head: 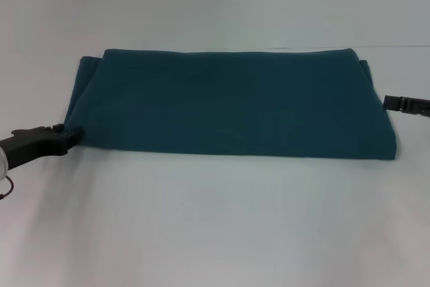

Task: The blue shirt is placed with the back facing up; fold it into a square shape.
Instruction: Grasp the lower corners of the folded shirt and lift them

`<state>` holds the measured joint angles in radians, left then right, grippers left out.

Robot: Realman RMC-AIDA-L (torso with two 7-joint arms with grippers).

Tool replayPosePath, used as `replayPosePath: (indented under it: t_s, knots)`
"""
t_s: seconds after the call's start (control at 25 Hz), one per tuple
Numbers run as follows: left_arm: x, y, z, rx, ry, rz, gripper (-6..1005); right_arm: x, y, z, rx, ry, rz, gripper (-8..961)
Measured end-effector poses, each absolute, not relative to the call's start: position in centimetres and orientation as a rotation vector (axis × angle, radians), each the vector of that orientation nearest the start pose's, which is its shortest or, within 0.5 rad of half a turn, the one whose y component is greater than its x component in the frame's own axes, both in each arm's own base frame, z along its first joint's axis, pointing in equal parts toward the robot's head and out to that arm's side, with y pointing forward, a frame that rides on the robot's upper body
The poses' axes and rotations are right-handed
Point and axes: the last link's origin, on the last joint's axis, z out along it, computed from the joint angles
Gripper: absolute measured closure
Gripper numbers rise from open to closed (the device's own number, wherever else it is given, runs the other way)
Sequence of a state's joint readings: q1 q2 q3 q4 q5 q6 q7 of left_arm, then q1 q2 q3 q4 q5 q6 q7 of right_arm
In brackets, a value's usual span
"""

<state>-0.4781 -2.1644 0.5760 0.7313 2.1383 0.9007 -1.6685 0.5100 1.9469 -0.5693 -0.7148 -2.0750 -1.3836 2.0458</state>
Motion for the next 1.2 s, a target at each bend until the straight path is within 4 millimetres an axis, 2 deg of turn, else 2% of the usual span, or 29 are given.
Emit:
replayPosePath:
  t_s: [0.4, 0.84, 1.2]
  knots:
    - [-34.5, 36.5, 1.9, -2.007, -1.085, -0.346, 859, 32.8, 36.1, 7.6, -2.164, 1.472, 0.495, 197]
    - [-34.5, 36.5, 2.2, -2.008, -1.077, -0.348, 985, 34.1, 36.3, 6.0, -2.095, 1.515, 0.386, 210]
    - [-34.5, 36.5, 2.3, -2.005, -1.077, -0.347, 973, 34.4, 36.7, 4.9, -2.072, 1.516, 0.363, 220]
